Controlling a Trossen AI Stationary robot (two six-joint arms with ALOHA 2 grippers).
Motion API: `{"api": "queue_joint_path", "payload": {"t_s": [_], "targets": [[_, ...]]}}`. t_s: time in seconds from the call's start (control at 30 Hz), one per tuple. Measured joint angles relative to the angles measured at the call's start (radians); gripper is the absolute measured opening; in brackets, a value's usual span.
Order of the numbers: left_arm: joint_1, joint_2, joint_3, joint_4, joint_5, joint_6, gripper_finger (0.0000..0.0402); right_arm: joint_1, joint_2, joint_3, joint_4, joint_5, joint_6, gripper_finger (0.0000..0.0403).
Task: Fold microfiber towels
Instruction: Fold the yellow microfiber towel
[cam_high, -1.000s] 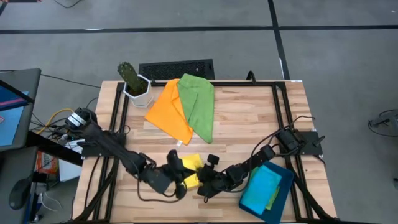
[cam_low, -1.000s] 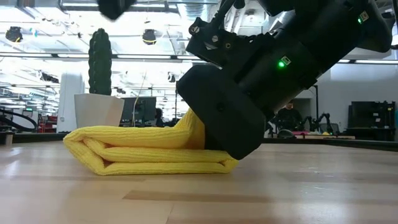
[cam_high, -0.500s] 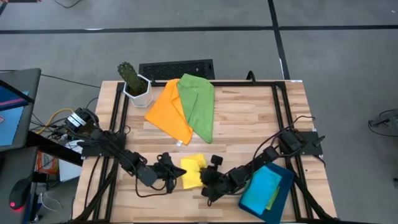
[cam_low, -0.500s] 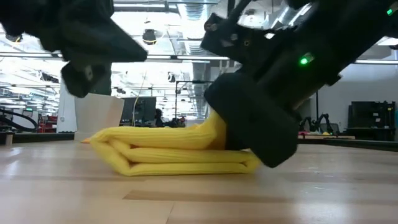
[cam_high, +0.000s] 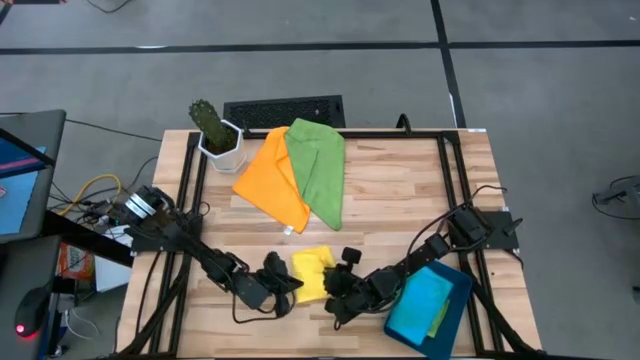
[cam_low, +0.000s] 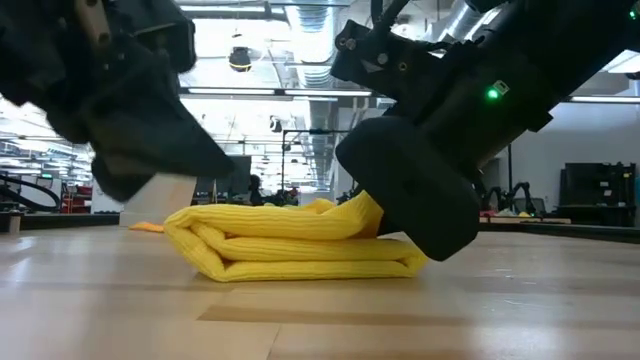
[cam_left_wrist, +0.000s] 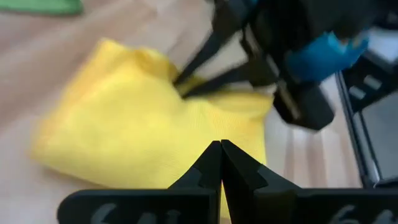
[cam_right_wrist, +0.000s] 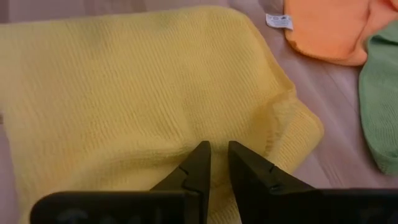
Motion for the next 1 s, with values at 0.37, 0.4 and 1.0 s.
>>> {"api": "queue_joint_path", "payload": {"t_s": [0.37, 0.4, 1.0], "targets": [[0.044, 0.144, 0.107, -0.082, 0.049, -0.006, 0.0000, 0.009, -0.022, 0.001, -0.062, 0.009, 0.009, 0.0082], [0.047, 0.158, 0.112, -0.079, 0.058, -0.008, 0.0000, 0.012, -0.027, 0.004, -0.064, 0.015, 0.012, 0.0082], [0.072, 0.195, 0.117, -0.044, 0.071, -0.015, 0.0000, 0.074, -0.099, 0.005, -0.056, 0.269, 0.042, 0.0082]]}}
